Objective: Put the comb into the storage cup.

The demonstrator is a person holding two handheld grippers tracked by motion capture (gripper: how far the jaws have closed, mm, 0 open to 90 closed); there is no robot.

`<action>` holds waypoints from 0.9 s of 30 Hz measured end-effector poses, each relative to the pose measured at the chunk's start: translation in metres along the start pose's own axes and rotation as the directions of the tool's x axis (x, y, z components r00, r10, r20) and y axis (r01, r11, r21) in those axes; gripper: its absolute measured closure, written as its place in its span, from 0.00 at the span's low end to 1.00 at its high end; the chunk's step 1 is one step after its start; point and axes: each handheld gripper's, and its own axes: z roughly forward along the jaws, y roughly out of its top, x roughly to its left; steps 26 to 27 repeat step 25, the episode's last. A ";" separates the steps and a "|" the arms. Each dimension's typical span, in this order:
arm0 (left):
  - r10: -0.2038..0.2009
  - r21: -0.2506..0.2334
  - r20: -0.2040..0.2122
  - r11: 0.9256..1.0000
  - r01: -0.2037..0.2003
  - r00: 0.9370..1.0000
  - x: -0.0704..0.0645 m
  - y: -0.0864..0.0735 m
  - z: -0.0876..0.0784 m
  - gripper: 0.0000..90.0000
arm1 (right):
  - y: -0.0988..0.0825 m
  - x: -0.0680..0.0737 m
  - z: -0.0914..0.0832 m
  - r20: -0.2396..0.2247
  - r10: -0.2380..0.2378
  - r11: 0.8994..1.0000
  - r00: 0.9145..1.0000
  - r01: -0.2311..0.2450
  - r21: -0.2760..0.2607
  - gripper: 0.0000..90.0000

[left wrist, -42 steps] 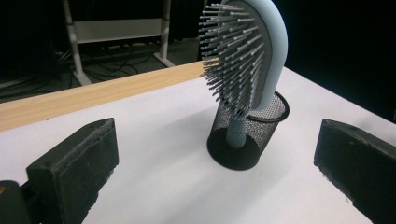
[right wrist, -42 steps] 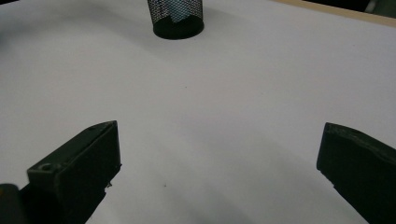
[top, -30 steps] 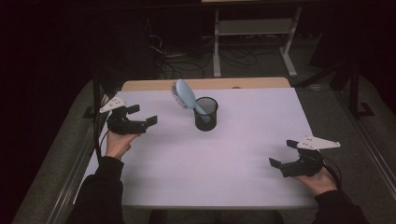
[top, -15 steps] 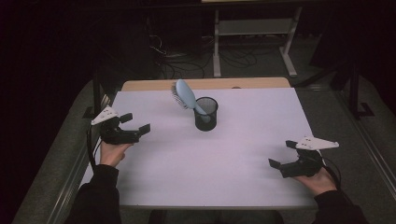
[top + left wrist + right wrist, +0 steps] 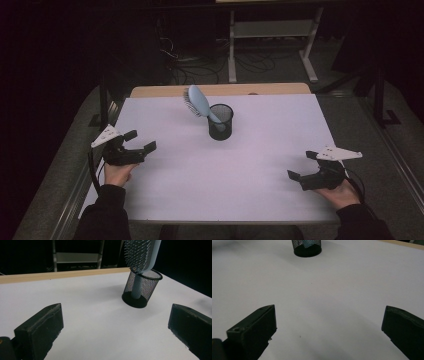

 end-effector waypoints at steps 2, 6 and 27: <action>0.003 0.002 -0.010 1.000 -0.003 1.000 0.001 -0.005 -0.004 0.00 | 0.000 0.000 0.000 0.000 -0.001 1.000 1.000 0.001 0.000 0.00; 0.004 -0.007 -0.020 1.000 -0.004 1.000 0.002 -0.012 -0.012 0.00 | 0.000 0.000 0.000 0.001 0.003 1.000 1.000 -0.003 0.001 0.00; 0.063 -0.010 -0.072 0.998 -0.064 0.995 -0.007 -0.043 -0.039 0.00 | -0.001 -0.002 0.004 0.000 0.014 1.000 1.000 -0.014 0.010 0.00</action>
